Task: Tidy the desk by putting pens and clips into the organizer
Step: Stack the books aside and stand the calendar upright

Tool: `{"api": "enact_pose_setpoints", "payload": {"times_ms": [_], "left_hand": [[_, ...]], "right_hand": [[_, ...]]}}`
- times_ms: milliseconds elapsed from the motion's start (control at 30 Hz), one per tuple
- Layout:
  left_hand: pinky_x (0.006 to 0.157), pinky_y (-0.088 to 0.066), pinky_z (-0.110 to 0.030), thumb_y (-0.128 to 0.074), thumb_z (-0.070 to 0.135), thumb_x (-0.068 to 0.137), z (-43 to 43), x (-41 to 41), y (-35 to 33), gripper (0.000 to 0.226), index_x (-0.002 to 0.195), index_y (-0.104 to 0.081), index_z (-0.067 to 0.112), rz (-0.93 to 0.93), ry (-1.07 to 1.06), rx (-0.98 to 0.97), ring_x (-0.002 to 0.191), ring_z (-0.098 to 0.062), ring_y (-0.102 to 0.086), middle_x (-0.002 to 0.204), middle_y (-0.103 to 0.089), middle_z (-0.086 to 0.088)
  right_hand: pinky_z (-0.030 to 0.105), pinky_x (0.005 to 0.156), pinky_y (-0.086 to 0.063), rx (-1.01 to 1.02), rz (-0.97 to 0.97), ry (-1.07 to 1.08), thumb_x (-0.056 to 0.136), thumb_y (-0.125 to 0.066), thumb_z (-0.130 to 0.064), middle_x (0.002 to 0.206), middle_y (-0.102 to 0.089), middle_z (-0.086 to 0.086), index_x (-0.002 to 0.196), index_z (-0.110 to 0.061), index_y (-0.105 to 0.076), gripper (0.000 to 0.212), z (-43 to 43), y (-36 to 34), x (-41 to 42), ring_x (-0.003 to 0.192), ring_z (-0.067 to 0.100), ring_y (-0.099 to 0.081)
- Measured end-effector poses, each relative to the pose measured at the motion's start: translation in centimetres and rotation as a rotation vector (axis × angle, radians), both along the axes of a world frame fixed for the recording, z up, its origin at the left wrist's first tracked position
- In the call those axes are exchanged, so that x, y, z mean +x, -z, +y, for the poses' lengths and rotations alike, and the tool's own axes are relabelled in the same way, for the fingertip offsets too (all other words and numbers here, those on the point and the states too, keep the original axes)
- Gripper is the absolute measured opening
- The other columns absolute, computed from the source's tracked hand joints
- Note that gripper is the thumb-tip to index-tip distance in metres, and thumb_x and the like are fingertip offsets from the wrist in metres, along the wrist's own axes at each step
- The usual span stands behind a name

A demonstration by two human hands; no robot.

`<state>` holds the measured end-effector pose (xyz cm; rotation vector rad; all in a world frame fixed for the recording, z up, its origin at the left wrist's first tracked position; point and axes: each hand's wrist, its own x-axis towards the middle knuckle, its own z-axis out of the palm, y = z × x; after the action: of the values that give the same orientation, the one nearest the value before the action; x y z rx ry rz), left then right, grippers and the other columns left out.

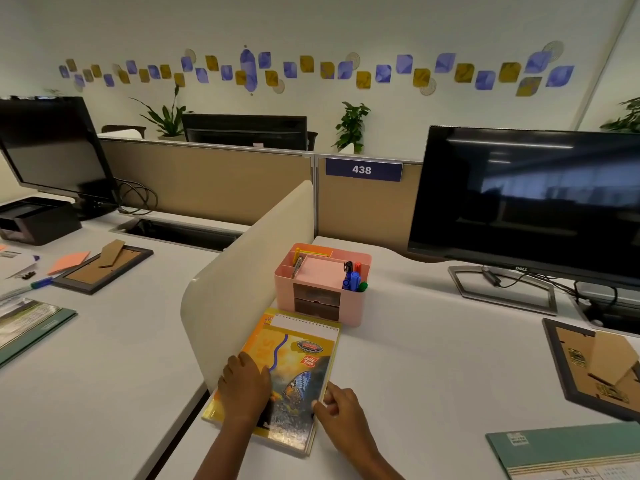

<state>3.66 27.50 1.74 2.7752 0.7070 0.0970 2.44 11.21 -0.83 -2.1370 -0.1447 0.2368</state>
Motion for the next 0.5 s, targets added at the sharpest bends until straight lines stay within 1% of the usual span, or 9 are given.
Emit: {"api": "enact_pose_setpoints", "payload": {"times_ms": [33,67,100,133,233,300,400,467,500], "left_hand": [[0.083,-0.048,-0.044,-0.066,0.029,0.082,-0.4,0.0,0.2,0.052,0.117,-0.051,-0.008,-0.006,0.03,-0.002,0.103,-0.04,-0.057,0.114,-0.055,-0.027],[0.075,-0.051,-0.049,-0.08,0.022,0.068,-0.7,0.1,0.7,0.057,0.108,-0.057,-0.012,-0.013,0.069,0.015,0.092,-0.047,-0.06,0.104,-0.059,-0.033],[0.067,-0.053,-0.053,-0.088,0.018,0.054,-1.1,0.1,1.4,0.061,0.099,-0.061,-0.014,-0.05,0.094,0.021,0.084,-0.051,-0.062,0.095,-0.061,-0.036],[0.064,-0.053,-0.054,-0.091,0.016,0.046,-1.8,0.1,1.8,0.063,0.095,-0.063,-0.013,-0.063,0.12,-0.024,0.081,-0.052,-0.063,0.093,-0.062,-0.037],[0.068,-0.053,-0.055,-0.091,0.017,0.044,-4.2,-0.1,1.5,0.064,0.098,-0.066,-0.008,-0.095,0.202,-0.021,0.09,-0.049,-0.064,0.099,-0.064,-0.033],[0.066,-0.054,-0.053,-0.091,0.016,0.044,-5.9,-0.2,1.7,0.061,0.096,-0.067,-0.006,-0.099,0.265,-0.009,0.09,-0.048,-0.064,0.099,-0.065,-0.031],[0.062,-0.056,-0.049,-0.078,0.018,0.056,-8.3,-0.2,2.1,0.043,0.093,-0.068,-0.001,-0.118,0.37,0.006,0.086,-0.045,-0.067,0.095,-0.067,-0.028],[0.064,-0.058,-0.047,-0.068,0.019,0.063,-10.3,-0.4,1.9,0.037,0.094,-0.068,-0.001,-0.102,0.453,-0.024,0.086,-0.043,-0.067,0.095,-0.068,-0.026],[0.062,-0.058,-0.045,-0.062,0.024,0.067,-11.5,-0.5,2.2,0.036,0.092,-0.069,0.0,-0.078,0.478,-0.039,0.084,-0.041,-0.069,0.094,-0.069,-0.025]], "right_hand": [[0.0,0.061,-0.038,0.006,0.008,0.001,0.089,-0.053,-0.027,0.092,-0.041,0.0,0.088,-0.032,-0.047,0.008,-0.2,-0.2,-0.1,0.07,0.001,-0.043],[-0.001,0.061,-0.037,0.002,0.007,0.002,0.09,-0.052,-0.025,0.096,-0.041,0.0,0.108,-0.026,-0.049,0.019,-0.5,0.0,0.0,0.073,0.001,-0.043],[-0.002,0.061,-0.037,-0.008,-0.004,-0.002,0.091,-0.05,-0.024,0.1,-0.04,0.001,0.126,-0.02,-0.043,0.036,-0.8,0.1,0.0,0.076,0.002,-0.044],[-0.002,0.062,-0.037,-0.02,0.0,-0.001,0.092,-0.049,-0.023,0.102,-0.04,0.001,0.133,-0.016,-0.037,0.044,-1.2,0.3,-0.1,0.08,0.003,-0.044],[0.005,0.072,-0.032,-0.019,-0.023,0.017,0.092,-0.047,-0.023,0.102,-0.042,0.0,0.131,-0.014,-0.042,0.04,-2.7,-0.1,-0.6,0.086,0.007,-0.045],[0.007,0.079,-0.029,-0.03,-0.044,0.024,0.092,-0.046,-0.021,0.101,-0.045,-0.001,0.126,-0.014,-0.047,0.035,-4.0,-0.3,-1.0,0.086,0.006,-0.046],[0.001,0.075,-0.034,-0.032,-0.066,0.073,0.091,-0.048,-0.016,0.095,-0.048,-0.004,0.12,-0.014,-0.055,0.029,-6.2,-0.6,-1.4,0.08,-0.002,-0.054],[-0.003,0.071,-0.037,-0.03,-0.097,0.103,0.09,-0.049,-0.012,0.09,-0.05,-0.007,0.112,-0.015,-0.06,0.025,-8.2,-1.1,-1.9,0.083,-0.015,-0.053],[-0.004,0.071,-0.037,-0.033,-0.11,0.117,0.09,-0.05,-0.01,0.09,-0.051,-0.007,0.108,-0.02,-0.062,0.024,-9.4,-1.4,-2.1,0.082,-0.015,-0.053]]}}
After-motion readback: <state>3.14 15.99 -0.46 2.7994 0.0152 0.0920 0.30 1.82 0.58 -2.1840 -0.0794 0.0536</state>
